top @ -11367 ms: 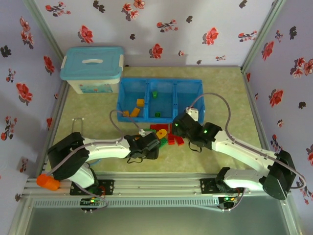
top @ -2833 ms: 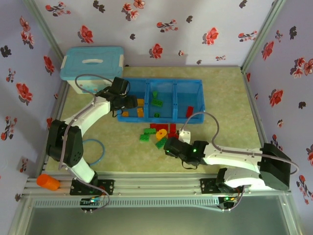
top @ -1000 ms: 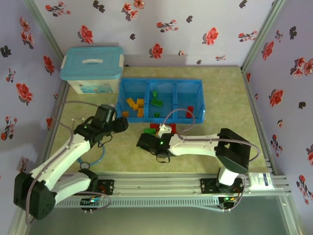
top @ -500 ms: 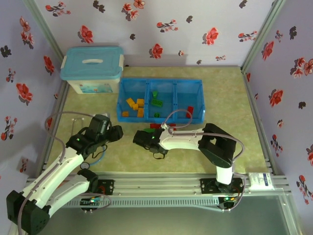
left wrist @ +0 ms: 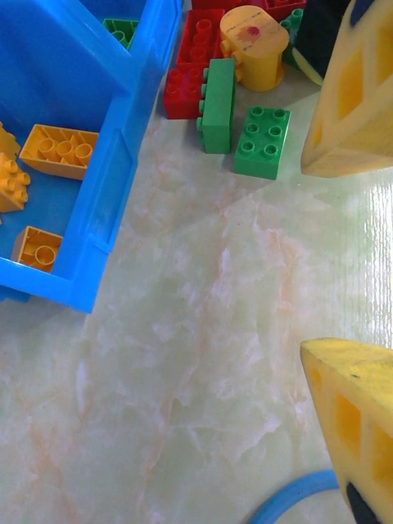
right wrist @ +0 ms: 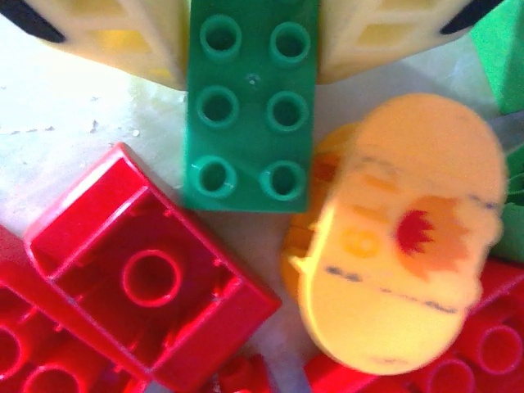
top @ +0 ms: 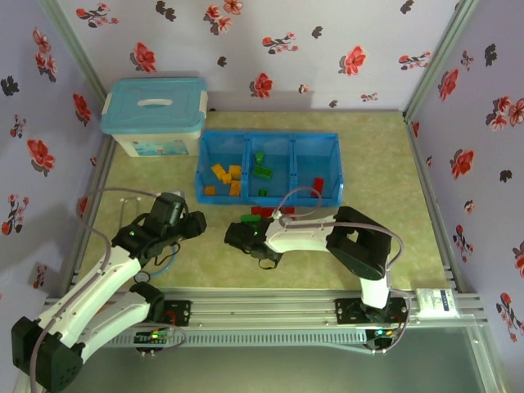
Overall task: Sort the legos into containers by color
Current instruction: Pick up the lego from the bottom-center of the table, then place the lego in the container.
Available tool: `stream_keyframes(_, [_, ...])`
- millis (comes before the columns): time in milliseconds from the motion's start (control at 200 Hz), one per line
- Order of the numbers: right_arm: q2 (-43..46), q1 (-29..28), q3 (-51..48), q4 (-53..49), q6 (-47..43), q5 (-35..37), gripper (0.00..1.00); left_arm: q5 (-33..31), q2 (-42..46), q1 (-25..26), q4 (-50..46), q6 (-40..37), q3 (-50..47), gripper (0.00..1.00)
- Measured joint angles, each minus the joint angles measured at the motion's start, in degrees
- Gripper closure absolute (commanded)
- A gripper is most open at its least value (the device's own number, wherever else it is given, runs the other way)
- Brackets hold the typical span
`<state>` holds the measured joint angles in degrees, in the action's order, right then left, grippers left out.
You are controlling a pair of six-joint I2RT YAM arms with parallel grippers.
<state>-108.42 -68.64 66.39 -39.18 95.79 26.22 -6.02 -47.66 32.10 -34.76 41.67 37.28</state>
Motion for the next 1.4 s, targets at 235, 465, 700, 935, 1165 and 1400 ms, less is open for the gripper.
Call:
stream_keyframes(235, [2.8,-4.5,1.8,-8.2,-0.5,3.9,0.84,0.0,-0.9,0.4,0.3,0.0,0.0,0.46])
stream_keyframes(465, [12.6,-4.4,13.7,-15.1,-14.1,10.9,0.8,0.0,-1.2,1.2,0.4,0.0,-0.1,0.47])
stream_keyframes(700, [18.9,9.6,14.3,-8.0,-34.9,2.7,0.83,-0.2,1.6,2.5,0.2,0.7,-2.5,0.47])
stream_keyframes(935, [13.0,17.6,15.3,-5.7,-47.5,-9.2,0.9,-0.4,3.2,3.3,-0.3,1.6,-4.2,0.47])
stream_keyframes(1165, [3.9,21.6,23.5,-7.0,-53.3,-13.3,0.9,-0.5,3.6,4.3,-0.4,2.0,-4.6,0.47])
stream_keyframes(1400, [-6.8,23.3,33.8,-10.1,-55.4,-13.7,0.92,-0.5,5.3,5.6,-0.9,2.9,-4.8,0.47])
